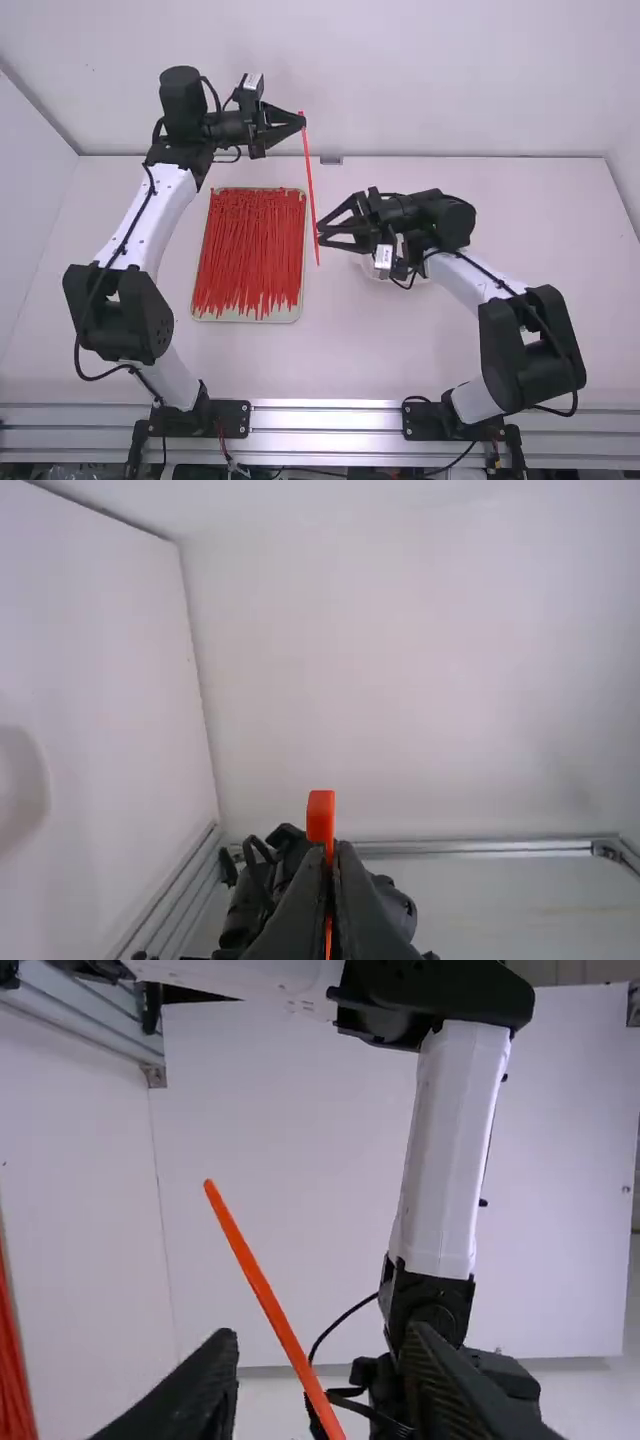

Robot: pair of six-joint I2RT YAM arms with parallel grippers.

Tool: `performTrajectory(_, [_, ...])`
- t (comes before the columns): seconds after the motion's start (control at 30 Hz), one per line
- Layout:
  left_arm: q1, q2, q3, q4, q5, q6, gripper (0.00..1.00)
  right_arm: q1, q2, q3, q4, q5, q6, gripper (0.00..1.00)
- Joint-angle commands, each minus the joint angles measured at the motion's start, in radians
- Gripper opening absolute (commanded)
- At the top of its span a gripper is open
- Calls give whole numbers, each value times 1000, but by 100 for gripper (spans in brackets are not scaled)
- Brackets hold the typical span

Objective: Fasten the cable tie

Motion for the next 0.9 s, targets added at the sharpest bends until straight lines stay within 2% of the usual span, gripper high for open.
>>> performTrajectory(0.0, [-10, 0, -11, 3, 11, 11, 2, 4, -26, -6, 6, -2, -14, 42])
performTrajectory(0.17, [-34, 0, -11, 5, 9, 11, 2, 0, -26, -6, 6, -1, -14, 34])
performTrajectory(0.4, [-43, 0, -13, 4, -13, 27, 2, 0, -26, -6, 6, 1, -14, 33])
performTrajectory(0.53, [-38, 0, -14, 4, -13, 26, 2, 0, -26, -8, 6, -2, -14, 29])
performTrajectory(0.6, [-38, 0, -15, 4, -15, 26, 2, 0, -26, -8, 6, -2, -13, 22])
performTrajectory(0.8, [-39, 0, -14, 5, -14, 27, 2, 0, -26, -21, 6, -5, -15, 15])
performTrajectory(0.87, [-39, 0, -14, 4, -15, 27, 2, 0, -26, -24, 6, -6, -14, 6])
